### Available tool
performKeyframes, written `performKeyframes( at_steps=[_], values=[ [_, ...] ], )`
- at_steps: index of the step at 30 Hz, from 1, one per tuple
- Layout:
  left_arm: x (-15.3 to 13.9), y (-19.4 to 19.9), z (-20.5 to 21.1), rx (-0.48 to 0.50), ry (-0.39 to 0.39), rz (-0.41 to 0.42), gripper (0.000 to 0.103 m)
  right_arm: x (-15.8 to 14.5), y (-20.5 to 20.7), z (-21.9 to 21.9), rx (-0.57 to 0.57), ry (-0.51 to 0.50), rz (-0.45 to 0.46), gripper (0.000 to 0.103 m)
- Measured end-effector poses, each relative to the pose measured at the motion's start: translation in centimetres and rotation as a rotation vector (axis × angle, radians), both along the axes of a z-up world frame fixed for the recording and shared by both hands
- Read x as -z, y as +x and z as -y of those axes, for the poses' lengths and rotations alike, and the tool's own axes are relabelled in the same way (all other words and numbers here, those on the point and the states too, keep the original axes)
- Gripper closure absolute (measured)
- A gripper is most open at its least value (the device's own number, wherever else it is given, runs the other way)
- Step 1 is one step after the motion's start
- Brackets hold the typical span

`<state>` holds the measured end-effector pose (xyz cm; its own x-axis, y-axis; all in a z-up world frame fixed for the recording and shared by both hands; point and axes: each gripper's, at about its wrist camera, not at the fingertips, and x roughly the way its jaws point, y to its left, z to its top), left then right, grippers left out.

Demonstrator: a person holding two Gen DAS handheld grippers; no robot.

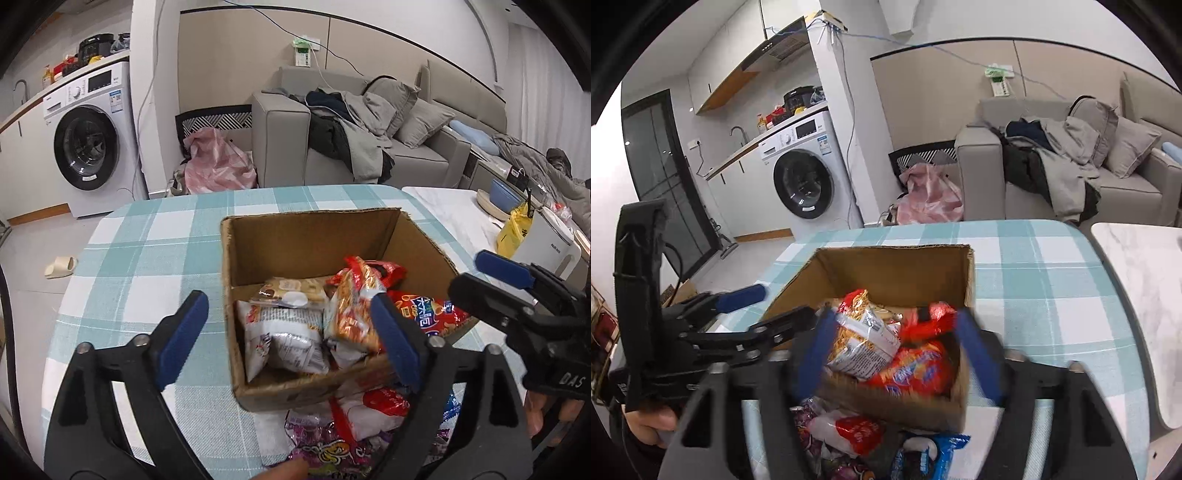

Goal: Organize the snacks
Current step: 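Carry both packs over the cardboard box and open both tools to drop them, then move the left tool to the purple candy bag while the right approaches the blue Oreo pack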

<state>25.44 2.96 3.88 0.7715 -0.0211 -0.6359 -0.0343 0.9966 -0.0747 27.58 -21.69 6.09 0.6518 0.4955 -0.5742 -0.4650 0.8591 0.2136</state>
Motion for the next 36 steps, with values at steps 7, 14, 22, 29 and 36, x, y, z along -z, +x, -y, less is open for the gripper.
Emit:
performKeyframes(
  at_steps=[7,14,22,29,36],
  values=[
    [-1.0,-3.4,-0.7,-0.022,-0.009,0.006,0.001,-0.4,-1.5,2.3,0.019,0.029,-0.048,0.000],
    [-1.4,-7.6,-1.4,-0.030,0.004,0.009,0.001,-0.1,-3.9,3.6,0.029,-0.007,-0.033,0.000],
    [-0.8,-10.7,-1.9,-0.026,-0.003,-0.004,0.001,1.2,-5.8,4.7,0.032,-0.040,-0.059,0.000],
    [1.0,-11.7,-2.3,-0.049,-0.019,-0.041,0.001,2.4,-6.6,4.6,0.019,-0.079,-0.067,0.000],
    [2.4,-11.8,-1.9,-0.038,-0.027,-0.057,0.001,3.6,-7.1,4.5,0.009,-0.120,-0.079,0.000]
  ],
)
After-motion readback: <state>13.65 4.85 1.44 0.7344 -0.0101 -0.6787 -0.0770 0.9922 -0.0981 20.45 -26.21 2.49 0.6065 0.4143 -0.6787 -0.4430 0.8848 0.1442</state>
